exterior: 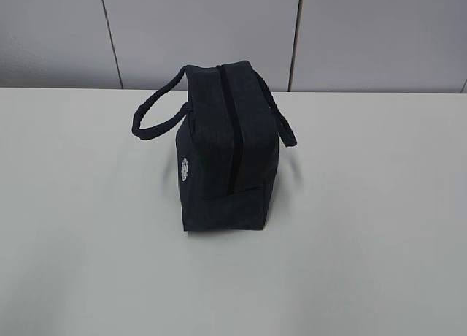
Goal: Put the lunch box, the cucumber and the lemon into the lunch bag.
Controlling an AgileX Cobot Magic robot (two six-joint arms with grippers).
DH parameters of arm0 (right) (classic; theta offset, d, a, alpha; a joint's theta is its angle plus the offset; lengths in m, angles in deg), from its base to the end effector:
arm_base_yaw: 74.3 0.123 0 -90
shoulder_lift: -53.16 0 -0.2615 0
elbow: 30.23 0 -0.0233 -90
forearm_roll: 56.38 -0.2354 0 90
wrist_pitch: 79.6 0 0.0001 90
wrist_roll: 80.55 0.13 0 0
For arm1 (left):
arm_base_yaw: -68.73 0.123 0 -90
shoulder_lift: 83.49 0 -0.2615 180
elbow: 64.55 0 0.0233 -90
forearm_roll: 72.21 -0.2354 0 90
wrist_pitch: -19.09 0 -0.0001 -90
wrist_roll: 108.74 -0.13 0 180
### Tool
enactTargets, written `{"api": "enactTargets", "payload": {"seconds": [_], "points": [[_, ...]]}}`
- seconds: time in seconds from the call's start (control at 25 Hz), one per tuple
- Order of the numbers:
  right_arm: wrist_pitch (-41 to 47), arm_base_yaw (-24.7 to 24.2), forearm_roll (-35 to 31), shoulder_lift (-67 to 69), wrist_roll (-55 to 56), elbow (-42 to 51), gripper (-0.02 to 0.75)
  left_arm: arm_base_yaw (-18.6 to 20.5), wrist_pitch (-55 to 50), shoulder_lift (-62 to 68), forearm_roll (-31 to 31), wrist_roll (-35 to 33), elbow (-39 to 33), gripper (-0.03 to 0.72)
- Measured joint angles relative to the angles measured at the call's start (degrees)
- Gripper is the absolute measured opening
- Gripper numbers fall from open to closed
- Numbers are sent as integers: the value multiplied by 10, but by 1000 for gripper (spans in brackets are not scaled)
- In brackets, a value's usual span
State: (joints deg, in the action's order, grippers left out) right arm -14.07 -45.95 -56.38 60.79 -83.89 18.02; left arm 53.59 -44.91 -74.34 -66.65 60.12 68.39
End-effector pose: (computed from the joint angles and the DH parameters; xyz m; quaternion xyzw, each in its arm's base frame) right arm 0.0295 0.0159 0.2412 -0.2381 0.8390 0.1059 0.4777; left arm 0.0323 -0.0205 0.2498 0.2001 0.8425 -0.0657 0.4958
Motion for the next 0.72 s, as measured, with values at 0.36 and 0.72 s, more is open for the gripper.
{"api": "enactTargets", "payload": {"seconds": [0.36,0.72], "points": [[1,-152,0,0,0,0,370,6,0,0,0,0,0,239],[1,-278,0,0,0,0,370,66,0,0,0,0,-2,239]]}}
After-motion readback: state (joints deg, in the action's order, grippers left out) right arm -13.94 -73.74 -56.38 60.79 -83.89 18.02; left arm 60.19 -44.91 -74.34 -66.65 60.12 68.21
